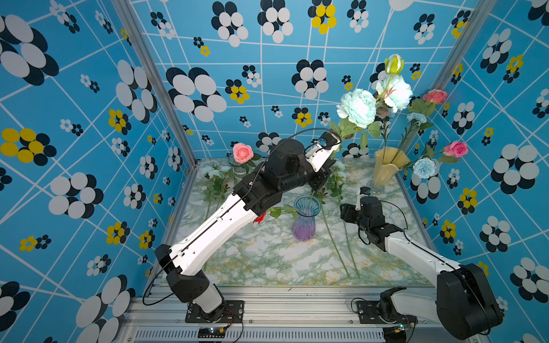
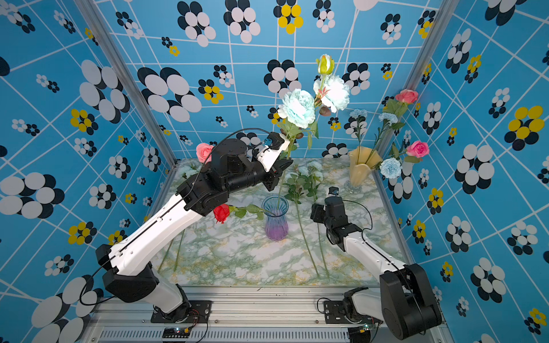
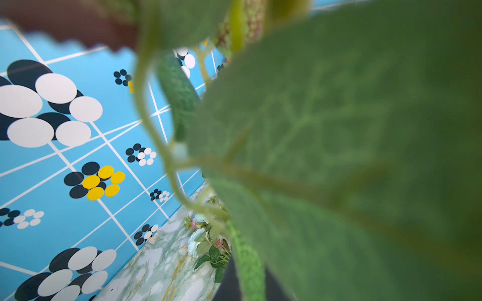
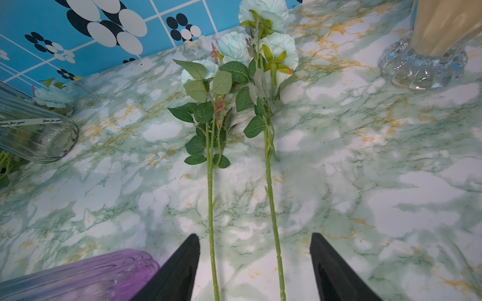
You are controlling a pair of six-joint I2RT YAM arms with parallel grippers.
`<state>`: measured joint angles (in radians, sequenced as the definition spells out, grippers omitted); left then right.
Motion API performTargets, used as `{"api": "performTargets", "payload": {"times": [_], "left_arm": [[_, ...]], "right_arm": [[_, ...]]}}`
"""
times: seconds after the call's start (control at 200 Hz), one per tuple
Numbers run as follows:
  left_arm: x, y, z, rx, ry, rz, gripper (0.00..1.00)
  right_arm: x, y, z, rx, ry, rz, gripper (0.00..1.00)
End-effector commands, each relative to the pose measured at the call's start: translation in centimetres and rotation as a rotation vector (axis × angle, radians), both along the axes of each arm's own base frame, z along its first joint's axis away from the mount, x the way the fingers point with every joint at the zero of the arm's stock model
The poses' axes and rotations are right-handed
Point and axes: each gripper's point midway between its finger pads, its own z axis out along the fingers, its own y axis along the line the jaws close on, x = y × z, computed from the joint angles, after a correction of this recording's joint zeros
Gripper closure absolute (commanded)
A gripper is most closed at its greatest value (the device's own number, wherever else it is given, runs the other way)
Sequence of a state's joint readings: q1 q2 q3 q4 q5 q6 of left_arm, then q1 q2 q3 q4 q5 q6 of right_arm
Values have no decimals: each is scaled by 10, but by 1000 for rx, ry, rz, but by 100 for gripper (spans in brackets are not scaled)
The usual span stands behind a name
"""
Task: Pick out blue flowers from the vase
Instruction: Pick up the flower from the vase.
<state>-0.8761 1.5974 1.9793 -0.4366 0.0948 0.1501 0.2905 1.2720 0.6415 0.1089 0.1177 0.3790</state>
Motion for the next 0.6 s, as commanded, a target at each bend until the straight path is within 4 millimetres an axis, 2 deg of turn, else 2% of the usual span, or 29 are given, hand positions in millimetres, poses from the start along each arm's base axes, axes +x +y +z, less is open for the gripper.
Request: {"api": "performTargets", "payload": {"times": [0.0,0.175,0.31,0.37,0.39,0.405,0.42,0.5,0.595], "left_arm": [[-20,15,45,-97,-16,-46,100],[-35,16,71,-179,10,-119,100],[-41,10,81,-237,40,-182,100],[-41,7,83,-256,59,-206,100],[-41,5,83,-260,65,-214,100],[-41,4,82,-261,70,-217,100],[-40,3,82,-263,73,-221,100],[-38,-1,77,-261,99,-235,100],[-33,-5,69,-257,135,-249,100]], "right_arm": [[4,3,4,-4,9,13,28],[5,3,3,-5,15,9,24],[5,2,4,-7,19,8,21],[4,2,5,-17,27,11,14],[3,1,5,-26,36,15,7],[3,1,8,-30,38,17,2],[3,0,8,-38,45,17,1],[-2,-7,18,-86,62,7,1],[-8,-21,48,-127,30,-16,1]]}}
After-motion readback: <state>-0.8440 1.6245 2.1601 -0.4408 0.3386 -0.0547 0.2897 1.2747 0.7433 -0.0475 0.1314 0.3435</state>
